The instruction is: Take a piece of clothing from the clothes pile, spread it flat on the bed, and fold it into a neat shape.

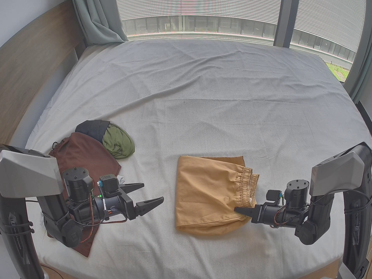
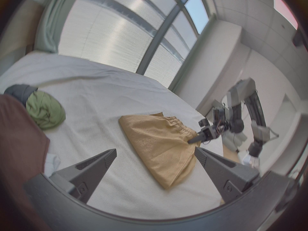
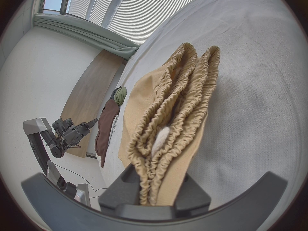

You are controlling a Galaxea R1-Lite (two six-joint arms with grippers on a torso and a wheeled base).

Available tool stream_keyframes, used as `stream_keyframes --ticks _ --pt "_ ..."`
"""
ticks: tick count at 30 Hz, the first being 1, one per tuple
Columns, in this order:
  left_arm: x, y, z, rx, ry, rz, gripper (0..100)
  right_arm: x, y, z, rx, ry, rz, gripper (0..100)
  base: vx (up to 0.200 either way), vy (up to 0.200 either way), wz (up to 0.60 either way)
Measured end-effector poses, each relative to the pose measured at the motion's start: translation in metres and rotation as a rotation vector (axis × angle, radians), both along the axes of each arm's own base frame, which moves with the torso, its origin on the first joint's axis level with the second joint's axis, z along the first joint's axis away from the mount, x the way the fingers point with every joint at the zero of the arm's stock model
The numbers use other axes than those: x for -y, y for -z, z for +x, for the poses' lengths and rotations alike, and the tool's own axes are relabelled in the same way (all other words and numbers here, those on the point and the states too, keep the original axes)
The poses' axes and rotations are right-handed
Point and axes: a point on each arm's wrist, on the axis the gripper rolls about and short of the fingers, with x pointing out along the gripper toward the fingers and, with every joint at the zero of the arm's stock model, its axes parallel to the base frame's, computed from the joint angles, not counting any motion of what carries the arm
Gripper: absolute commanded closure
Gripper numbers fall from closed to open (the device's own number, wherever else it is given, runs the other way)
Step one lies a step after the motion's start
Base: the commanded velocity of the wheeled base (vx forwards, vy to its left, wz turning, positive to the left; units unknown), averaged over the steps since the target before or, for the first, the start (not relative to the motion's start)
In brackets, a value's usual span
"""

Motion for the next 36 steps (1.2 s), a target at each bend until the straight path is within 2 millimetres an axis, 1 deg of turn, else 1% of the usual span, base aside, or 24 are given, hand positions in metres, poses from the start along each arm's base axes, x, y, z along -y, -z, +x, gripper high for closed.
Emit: stream_keyframes --ticks 5,7,11,19,30,36 --pt "-0.012 0.005 0.002 0.139 0.083 0.101 0 -0.001 -0.002 0.0 0.006 -0.005 0.002 100 0.0 0.0 0.0" --pt "-0.017 0.008 0.004 0.163 0.105 0.118 0 -0.002 -0.002 0.0 0.007 -0.005 0.003 100 0.0 0.0 0.0" --pt "-0.022 0.012 0.007 0.164 0.105 0.125 0 -0.002 -0.003 -0.001 0.01 -0.007 0.003 100 0.0 0.0 0.0" --pt "-0.024 0.015 0.007 0.154 0.098 0.127 0 -0.003 -0.007 0.0 0.021 -0.011 0.008 100 0.0 0.0 0.0" --pt "-0.025 0.015 0.008 0.154 0.096 0.127 0 -0.014 -0.03 -0.002 0.095 -0.048 0.038 100 0.0 0.0 0.0" --pt "-0.025 0.015 0.008 0.156 0.095 0.127 0 -0.018 -0.039 -0.004 0.124 -0.065 0.05 100 0.0 0.0 0.0"
